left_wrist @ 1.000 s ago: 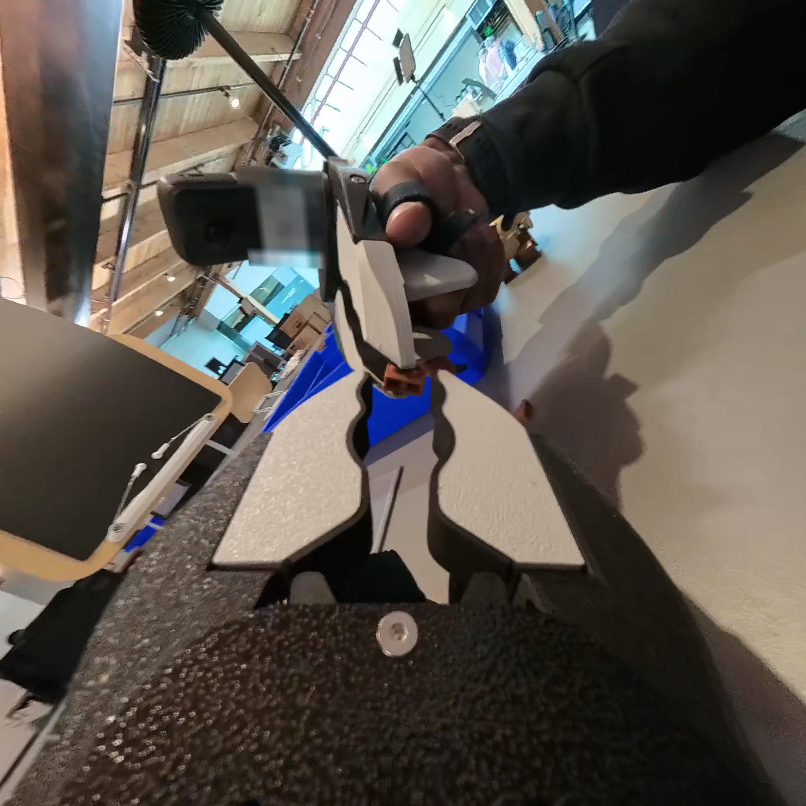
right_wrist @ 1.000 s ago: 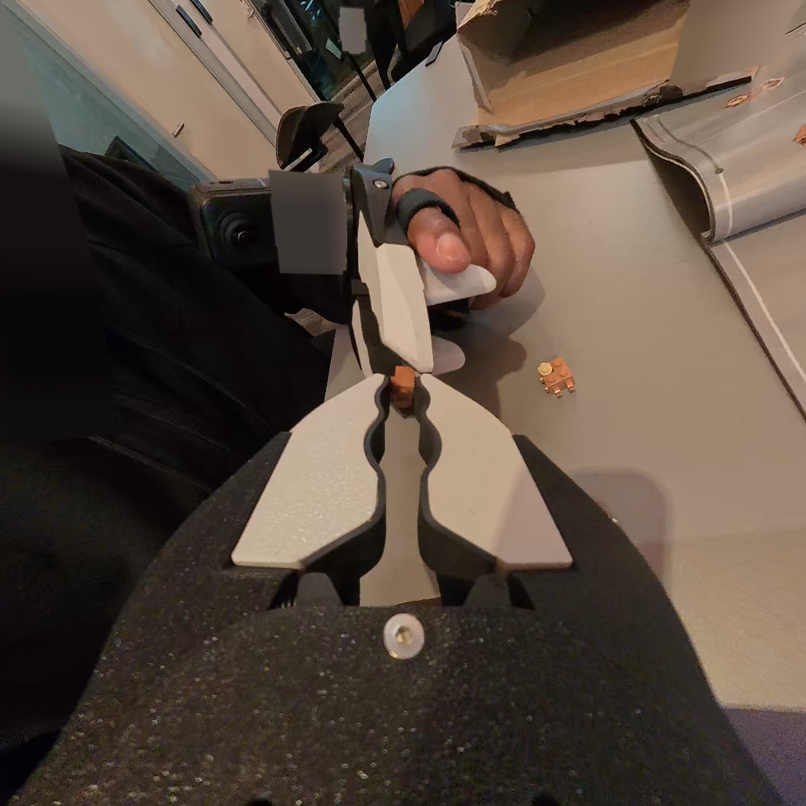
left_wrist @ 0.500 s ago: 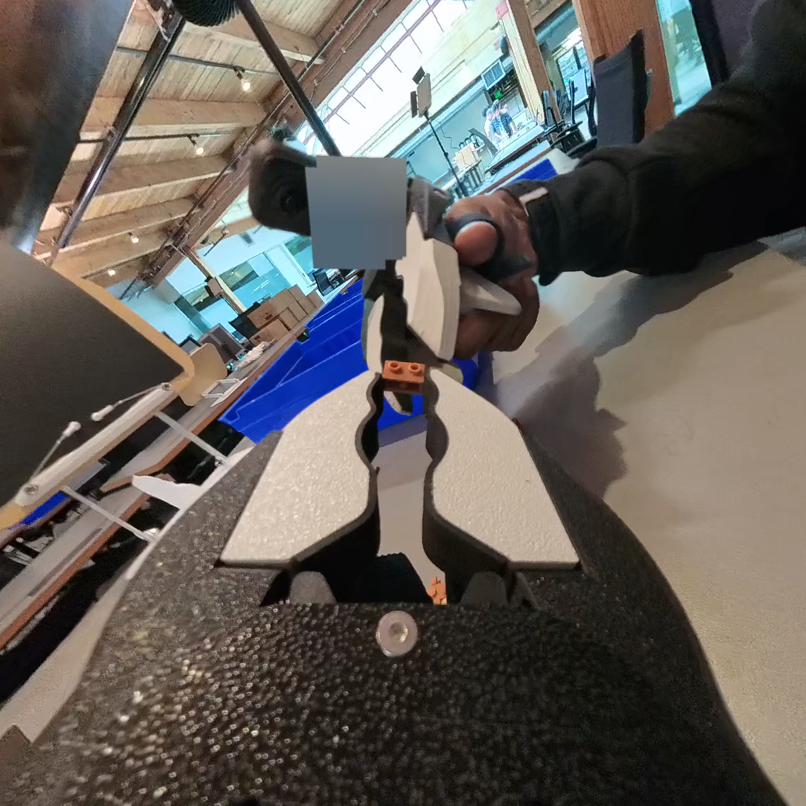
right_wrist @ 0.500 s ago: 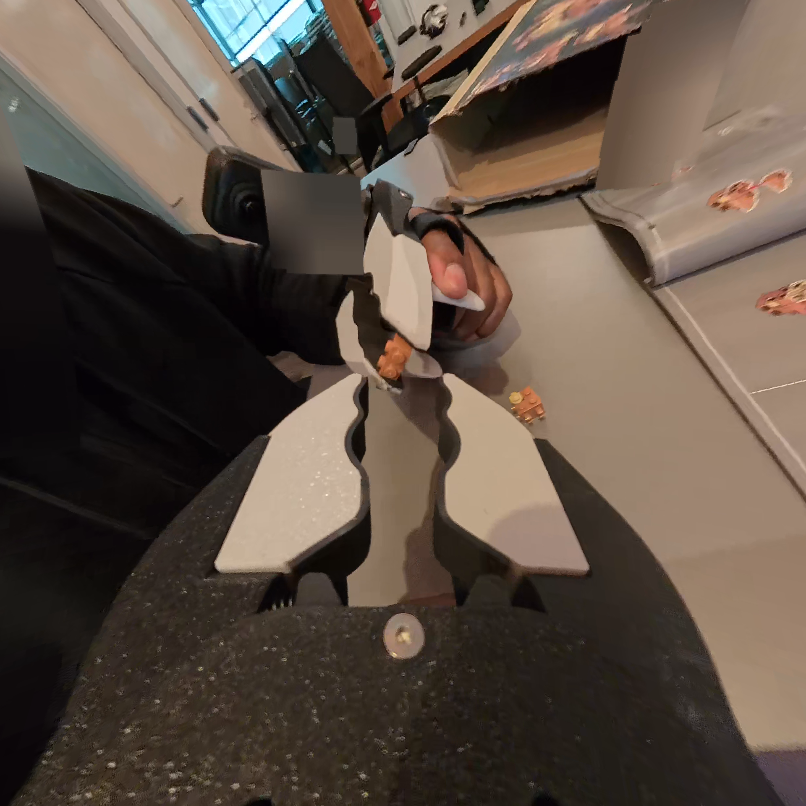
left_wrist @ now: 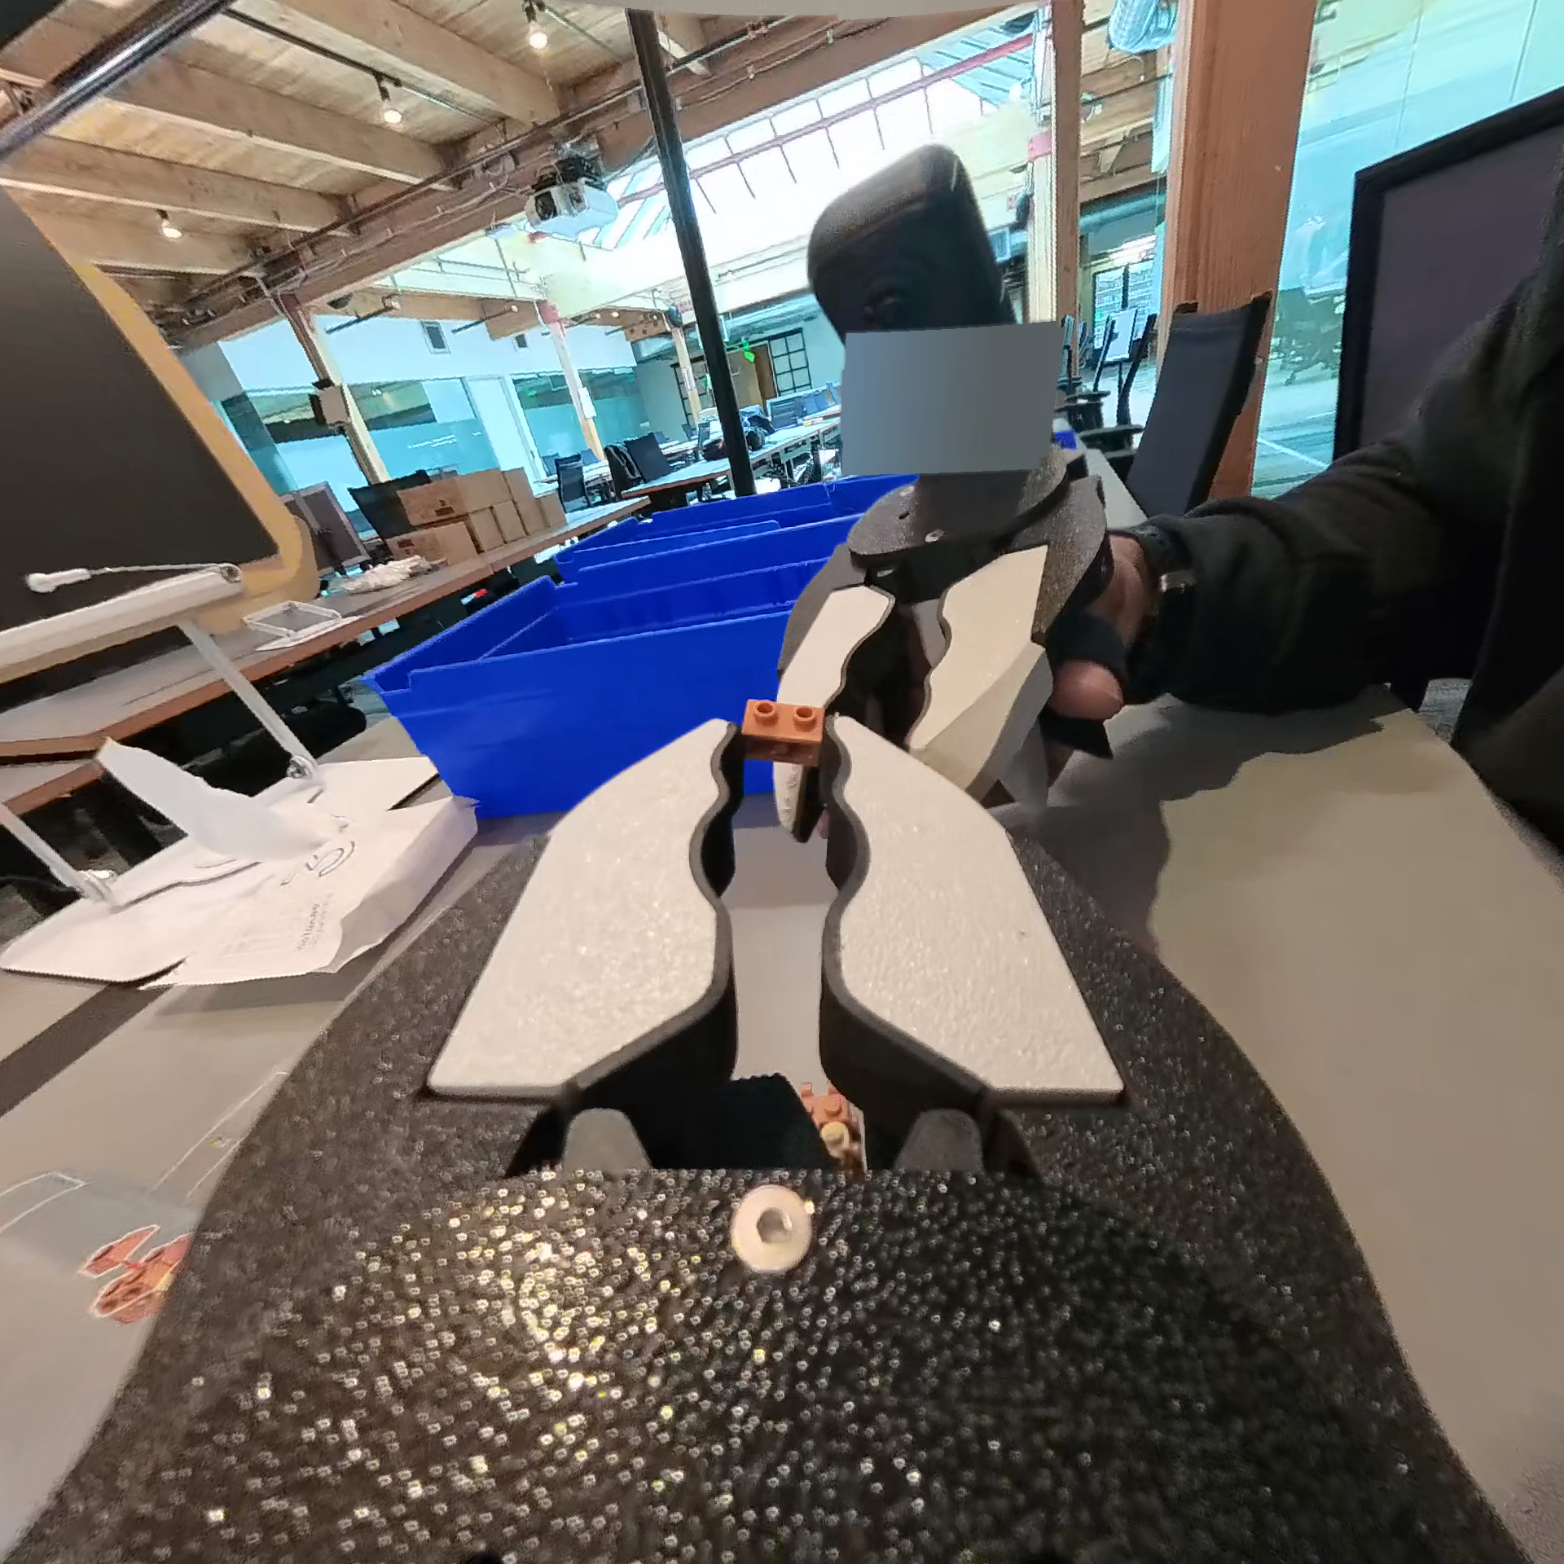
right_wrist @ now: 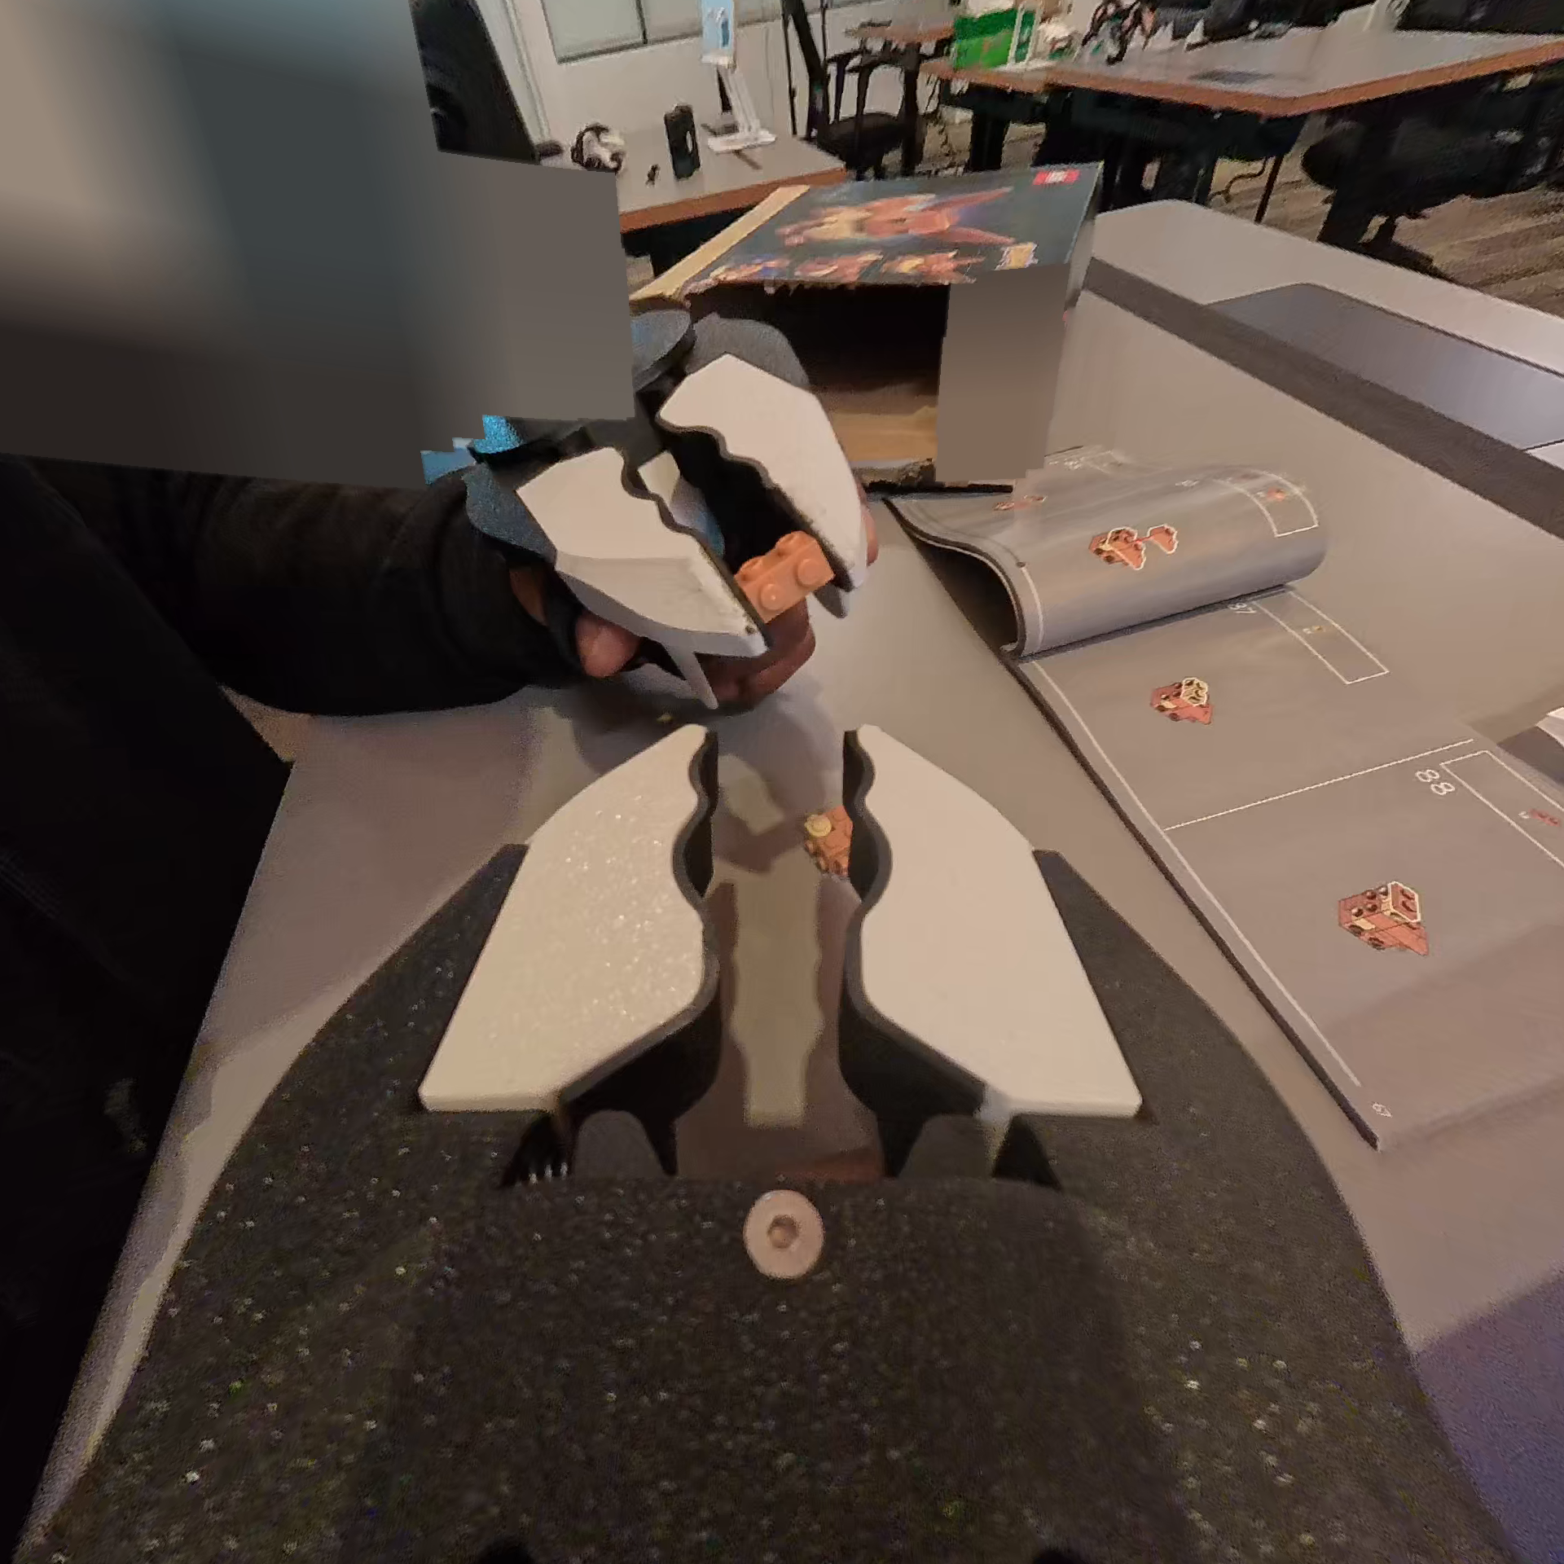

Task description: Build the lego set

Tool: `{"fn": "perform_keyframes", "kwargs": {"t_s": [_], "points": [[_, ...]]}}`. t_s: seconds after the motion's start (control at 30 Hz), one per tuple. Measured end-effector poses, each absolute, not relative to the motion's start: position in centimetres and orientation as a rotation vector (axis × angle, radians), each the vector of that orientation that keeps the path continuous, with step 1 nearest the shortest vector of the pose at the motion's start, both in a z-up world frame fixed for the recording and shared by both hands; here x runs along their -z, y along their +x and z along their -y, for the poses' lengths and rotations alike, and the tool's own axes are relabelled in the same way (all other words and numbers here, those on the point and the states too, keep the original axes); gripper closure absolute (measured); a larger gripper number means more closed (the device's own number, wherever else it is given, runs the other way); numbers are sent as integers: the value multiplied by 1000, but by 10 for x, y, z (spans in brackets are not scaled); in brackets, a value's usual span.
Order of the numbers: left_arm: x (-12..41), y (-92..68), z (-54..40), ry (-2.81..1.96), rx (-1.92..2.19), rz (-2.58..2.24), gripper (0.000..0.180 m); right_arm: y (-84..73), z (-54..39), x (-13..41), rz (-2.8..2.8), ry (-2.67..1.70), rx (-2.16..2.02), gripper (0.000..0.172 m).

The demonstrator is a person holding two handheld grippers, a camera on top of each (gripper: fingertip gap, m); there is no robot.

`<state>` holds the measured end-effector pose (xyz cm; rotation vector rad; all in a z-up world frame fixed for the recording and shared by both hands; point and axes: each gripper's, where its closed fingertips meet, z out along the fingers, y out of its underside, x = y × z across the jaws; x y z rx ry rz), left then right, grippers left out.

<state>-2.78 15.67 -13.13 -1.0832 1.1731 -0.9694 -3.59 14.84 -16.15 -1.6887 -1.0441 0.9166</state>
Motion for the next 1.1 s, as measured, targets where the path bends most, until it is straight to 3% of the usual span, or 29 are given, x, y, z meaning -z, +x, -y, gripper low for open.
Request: {"fn": "perform_keyframes", "kwargs": {"t_s": [0.43, 1.1], "points": [[143, -32, -162, -1188, 1100, -1201, 164, -32, -156, 138, 946, -1518, -899, 146], [154, -31, -144, -1188, 1180, -1364, 164, -38, -145, 145, 1057, -1469, -873, 153]]}}
